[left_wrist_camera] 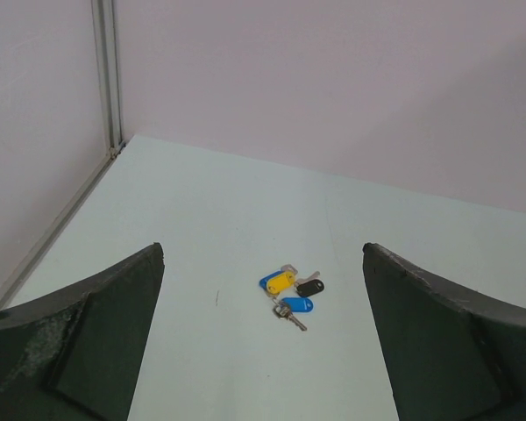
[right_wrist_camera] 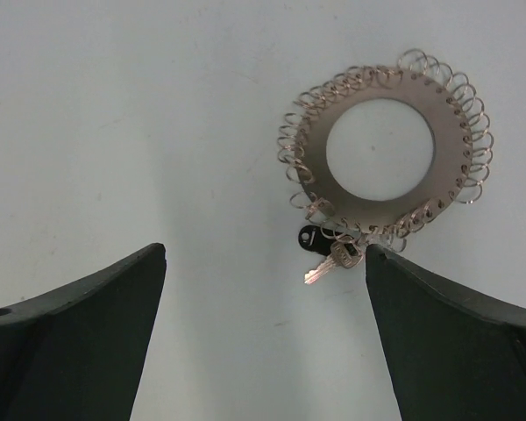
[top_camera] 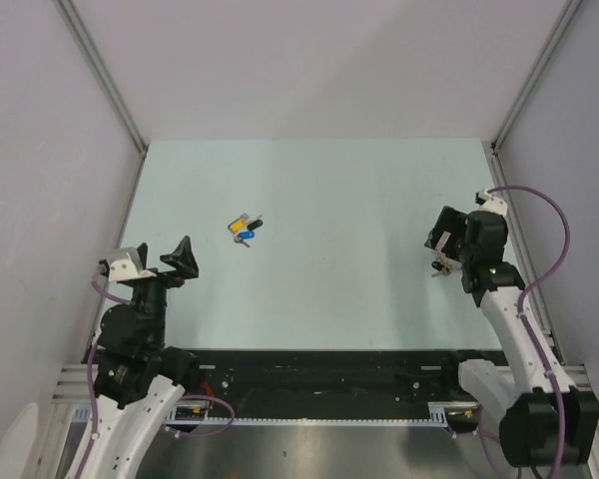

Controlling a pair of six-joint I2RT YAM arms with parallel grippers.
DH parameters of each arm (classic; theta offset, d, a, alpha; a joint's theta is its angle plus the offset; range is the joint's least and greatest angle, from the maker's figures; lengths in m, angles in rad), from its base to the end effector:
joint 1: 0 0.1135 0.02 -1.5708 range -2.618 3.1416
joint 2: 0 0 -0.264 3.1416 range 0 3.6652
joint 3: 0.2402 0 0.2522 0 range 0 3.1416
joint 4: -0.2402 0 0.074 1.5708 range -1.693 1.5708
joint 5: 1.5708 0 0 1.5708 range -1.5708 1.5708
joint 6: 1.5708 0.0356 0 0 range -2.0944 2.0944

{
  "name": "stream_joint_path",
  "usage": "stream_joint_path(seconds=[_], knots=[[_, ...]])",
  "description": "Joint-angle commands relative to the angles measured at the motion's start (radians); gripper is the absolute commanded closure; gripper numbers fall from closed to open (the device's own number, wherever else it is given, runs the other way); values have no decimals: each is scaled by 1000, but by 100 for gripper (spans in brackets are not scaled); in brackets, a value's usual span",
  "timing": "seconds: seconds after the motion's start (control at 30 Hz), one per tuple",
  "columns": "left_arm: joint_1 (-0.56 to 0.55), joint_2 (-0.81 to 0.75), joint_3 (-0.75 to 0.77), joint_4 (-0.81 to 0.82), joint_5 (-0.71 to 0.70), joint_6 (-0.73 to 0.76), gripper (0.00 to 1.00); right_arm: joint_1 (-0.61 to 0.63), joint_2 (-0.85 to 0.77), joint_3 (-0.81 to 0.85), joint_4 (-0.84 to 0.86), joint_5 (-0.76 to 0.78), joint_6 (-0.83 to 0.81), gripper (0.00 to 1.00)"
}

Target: Put the keys on the keyring

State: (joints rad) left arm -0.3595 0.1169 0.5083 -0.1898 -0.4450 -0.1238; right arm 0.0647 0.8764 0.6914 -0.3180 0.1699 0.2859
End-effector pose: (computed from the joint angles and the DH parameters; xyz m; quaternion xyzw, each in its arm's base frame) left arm 0.0665 -0.0086 0.3145 -0.0972 0.6326 -0.0453 0.7670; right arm 0.1984 0.0068 0.2777 0.1376 0.8477 0.0165 0.5120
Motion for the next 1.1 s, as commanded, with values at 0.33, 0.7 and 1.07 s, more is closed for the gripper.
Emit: stream_joint_path(seconds=[0.33,0.7,1.07], knots=[[-59,32,-8,35,3,12,0,-158,491,57,221,-219,35,9],[-58,24,-10,35,17,18,0,-132,748,177,200,-230,-45,28],[-59,-10,-14,36,26,16,0,191,826,255,-56,-326,-77,35]])
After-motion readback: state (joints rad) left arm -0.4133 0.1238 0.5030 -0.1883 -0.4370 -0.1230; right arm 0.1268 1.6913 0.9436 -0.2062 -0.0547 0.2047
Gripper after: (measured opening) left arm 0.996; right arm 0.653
